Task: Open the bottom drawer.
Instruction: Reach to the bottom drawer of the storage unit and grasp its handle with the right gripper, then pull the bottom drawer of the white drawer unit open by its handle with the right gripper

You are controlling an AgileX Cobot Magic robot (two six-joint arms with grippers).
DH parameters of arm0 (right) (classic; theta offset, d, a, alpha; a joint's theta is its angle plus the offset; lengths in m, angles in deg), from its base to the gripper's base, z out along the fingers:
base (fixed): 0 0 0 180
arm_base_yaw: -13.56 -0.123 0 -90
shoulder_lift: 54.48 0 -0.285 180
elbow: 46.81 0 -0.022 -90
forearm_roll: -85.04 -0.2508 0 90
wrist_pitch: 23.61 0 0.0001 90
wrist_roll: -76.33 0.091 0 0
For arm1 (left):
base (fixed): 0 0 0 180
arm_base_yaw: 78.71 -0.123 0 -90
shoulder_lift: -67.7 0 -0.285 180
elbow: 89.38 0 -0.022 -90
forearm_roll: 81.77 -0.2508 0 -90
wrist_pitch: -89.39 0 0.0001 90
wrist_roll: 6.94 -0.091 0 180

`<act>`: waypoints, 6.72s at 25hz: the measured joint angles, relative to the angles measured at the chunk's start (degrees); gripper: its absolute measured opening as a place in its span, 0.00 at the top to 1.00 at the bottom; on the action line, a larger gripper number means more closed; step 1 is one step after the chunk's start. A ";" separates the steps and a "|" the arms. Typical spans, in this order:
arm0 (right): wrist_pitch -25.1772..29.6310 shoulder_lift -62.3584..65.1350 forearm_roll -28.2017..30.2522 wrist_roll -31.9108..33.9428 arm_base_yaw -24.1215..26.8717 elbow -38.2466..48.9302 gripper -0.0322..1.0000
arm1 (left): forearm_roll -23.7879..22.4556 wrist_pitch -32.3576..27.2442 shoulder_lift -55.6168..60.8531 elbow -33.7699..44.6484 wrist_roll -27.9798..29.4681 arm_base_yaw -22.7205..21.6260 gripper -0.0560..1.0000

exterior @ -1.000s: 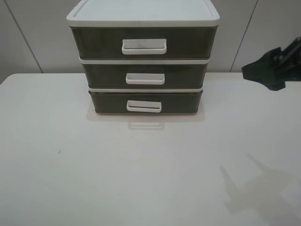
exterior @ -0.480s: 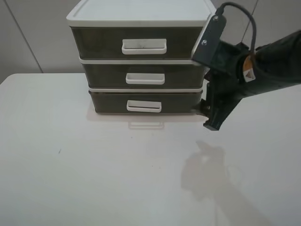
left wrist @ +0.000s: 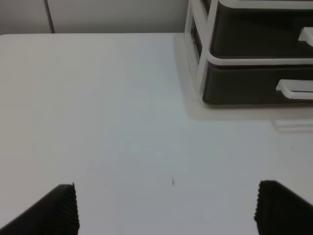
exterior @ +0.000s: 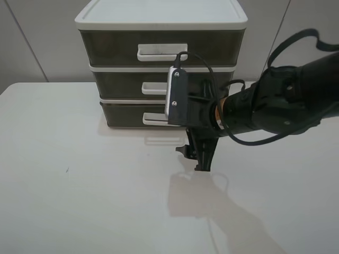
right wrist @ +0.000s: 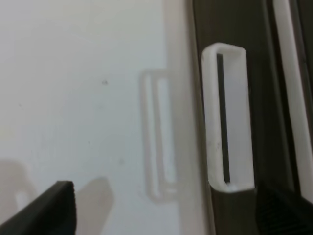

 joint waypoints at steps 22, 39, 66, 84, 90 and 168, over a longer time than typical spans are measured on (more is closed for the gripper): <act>-29.43 -17.85 -38.31 -43.08 -1.31 -0.13 0.26 | 0.00 0.00 0.00 0.00 0.00 0.00 0.24; -37.54 -22.63 -38.82 -43.24 -1.31 -0.19 0.30 | 0.00 0.00 0.00 0.00 0.00 0.00 0.24; -37.97 -25.42 -38.77 -43.24 -0.10 -3.30 0.31 | 0.00 0.00 0.00 0.00 0.00 0.00 0.24; -38.44 -26.16 -38.83 -43.24 0.08 -3.56 0.60 | 0.00 0.00 0.00 0.00 0.00 0.00 0.24; -39.82 -26.11 -39.85 -43.95 0.08 -3.68 0.86 | 0.00 0.00 0.00 0.00 0.00 0.00 0.24; -31.16 4.54 -72.36 -43.47 -27.01 14.77 0.33 | 0.00 0.00 0.00 0.00 0.00 0.00 0.24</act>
